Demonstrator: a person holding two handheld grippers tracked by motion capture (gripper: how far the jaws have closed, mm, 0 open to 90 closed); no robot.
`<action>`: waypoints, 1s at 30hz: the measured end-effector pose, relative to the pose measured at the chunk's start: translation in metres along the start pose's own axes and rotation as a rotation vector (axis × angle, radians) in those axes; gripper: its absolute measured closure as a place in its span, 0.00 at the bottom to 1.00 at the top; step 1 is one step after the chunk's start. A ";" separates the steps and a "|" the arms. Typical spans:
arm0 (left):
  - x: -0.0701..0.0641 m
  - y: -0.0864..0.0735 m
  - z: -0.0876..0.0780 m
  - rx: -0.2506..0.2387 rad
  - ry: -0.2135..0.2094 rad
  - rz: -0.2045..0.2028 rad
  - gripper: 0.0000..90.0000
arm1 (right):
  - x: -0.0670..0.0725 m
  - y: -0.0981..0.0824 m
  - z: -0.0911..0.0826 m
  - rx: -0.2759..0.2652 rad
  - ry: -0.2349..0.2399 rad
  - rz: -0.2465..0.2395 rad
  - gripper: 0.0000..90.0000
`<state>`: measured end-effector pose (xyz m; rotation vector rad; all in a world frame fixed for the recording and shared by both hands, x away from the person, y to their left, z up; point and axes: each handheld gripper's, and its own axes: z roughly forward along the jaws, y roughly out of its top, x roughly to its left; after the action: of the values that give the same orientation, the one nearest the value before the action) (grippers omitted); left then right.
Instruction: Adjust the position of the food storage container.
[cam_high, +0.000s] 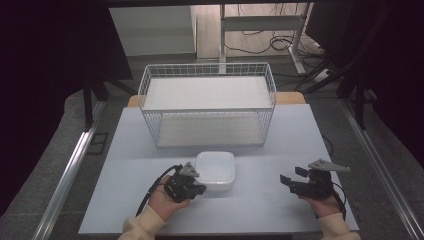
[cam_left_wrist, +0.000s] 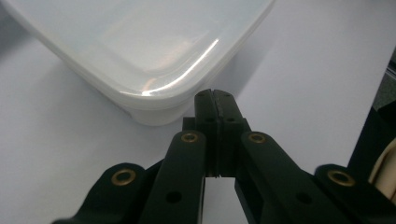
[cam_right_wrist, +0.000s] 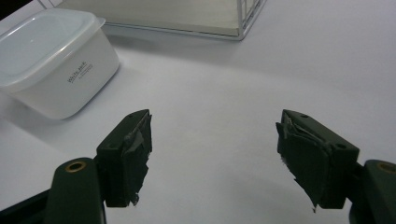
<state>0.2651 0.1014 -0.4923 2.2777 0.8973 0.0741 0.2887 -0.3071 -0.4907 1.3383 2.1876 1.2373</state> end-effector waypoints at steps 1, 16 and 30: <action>0.001 0.000 0.000 -0.001 0.002 -0.003 1.00 | 0.001 0.000 0.001 0.001 0.001 -0.001 0.29; 0.023 -0.025 -0.048 -0.163 0.124 -0.131 0.62 | 0.053 0.053 0.033 0.028 0.162 -0.111 0.46; 0.053 -0.035 -0.061 -0.177 0.139 -0.230 0.24 | 0.082 0.108 0.113 0.143 0.219 -0.210 0.95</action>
<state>0.2672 0.1877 -0.4772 2.0122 1.1718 0.2029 0.3791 -0.1591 -0.4572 1.0290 2.5358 1.2163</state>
